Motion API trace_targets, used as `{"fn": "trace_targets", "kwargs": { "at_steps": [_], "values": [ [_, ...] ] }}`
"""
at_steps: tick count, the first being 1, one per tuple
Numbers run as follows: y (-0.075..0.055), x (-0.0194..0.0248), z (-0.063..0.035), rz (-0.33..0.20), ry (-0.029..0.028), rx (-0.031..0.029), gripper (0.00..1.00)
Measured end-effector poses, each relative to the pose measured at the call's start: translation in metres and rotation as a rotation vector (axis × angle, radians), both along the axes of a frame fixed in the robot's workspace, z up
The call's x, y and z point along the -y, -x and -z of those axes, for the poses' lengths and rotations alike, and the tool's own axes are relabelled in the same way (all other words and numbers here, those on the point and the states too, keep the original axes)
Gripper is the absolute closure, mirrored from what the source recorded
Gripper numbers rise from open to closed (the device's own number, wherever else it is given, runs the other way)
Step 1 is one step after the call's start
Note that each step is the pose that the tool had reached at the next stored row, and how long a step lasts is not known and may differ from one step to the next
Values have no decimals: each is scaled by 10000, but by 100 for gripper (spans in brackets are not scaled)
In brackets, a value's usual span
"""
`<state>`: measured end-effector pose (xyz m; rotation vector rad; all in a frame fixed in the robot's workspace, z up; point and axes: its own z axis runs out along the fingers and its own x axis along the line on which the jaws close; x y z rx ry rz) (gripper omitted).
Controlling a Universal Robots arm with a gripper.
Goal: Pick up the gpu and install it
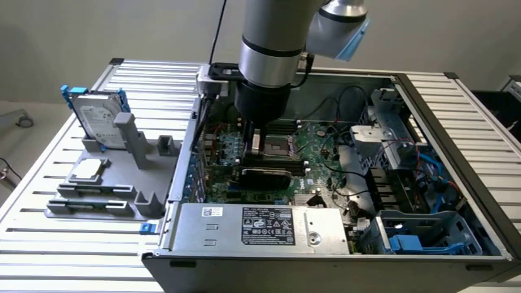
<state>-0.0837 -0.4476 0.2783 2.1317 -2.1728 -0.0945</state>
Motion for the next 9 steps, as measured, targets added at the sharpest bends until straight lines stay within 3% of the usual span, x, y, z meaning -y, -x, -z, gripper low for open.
{"fn": "trace_targets", "kwargs": {
  "at_steps": [5, 9],
  "values": [
    [35, -3, -72, 0, 2, -13, 89],
    [96, -4, -127, 0, 2, -127, 89]
  ]
}}
